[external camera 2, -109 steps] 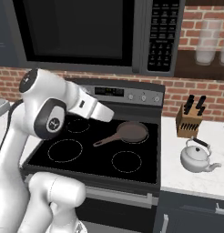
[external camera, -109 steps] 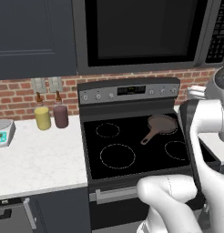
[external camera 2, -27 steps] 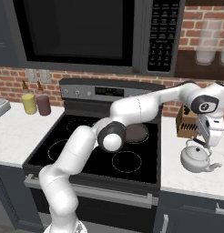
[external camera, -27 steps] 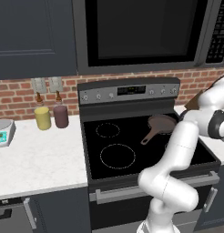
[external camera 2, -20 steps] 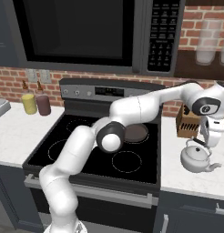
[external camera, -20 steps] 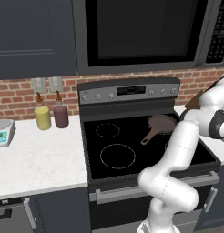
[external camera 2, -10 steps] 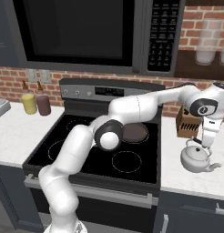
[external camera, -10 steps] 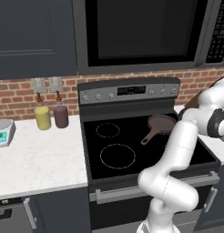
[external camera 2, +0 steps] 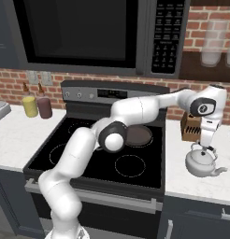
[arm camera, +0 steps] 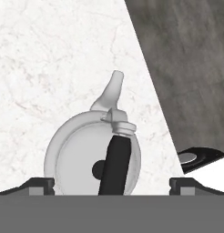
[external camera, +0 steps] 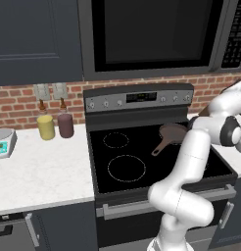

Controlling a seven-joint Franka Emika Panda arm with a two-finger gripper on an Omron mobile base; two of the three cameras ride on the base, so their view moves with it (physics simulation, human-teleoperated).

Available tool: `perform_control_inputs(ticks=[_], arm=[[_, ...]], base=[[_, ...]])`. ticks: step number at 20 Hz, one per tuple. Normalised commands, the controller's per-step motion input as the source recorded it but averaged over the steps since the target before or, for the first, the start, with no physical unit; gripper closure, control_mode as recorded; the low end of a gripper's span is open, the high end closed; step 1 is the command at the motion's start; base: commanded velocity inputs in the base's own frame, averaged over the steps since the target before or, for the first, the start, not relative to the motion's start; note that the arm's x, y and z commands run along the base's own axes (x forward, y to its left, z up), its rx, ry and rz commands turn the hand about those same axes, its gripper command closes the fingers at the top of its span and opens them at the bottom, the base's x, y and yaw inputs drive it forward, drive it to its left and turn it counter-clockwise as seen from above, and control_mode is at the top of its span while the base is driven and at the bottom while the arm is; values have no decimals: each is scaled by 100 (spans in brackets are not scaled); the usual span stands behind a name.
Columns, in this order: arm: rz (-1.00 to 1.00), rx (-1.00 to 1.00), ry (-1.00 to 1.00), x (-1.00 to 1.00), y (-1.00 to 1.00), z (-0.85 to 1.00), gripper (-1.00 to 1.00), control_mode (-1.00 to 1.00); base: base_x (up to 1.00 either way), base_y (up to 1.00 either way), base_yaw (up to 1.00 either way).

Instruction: Pick the kettle from the counter and place it on a stove burner. Then turn the burner on.

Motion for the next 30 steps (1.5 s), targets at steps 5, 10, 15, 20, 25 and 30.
perform_control_inputs(ticks=[5,10,15,20,25,30], arm=[[-1,9,7,5,-7,-7,-100,-100],[-2,2,0,-4,-3,0,-100,-100],[-3,0,0,0,0,-3,-100,-100],[0,0,0,0,0,0,-100,-100],[0,0,-2,0,0,-3,-100,-100],[-1,0,-4,0,0,-5,100,-100]], base=[[0,0,0],[0,0,0],[0,0,0],[0,0,0],[0,0,0],[0,0,0]])
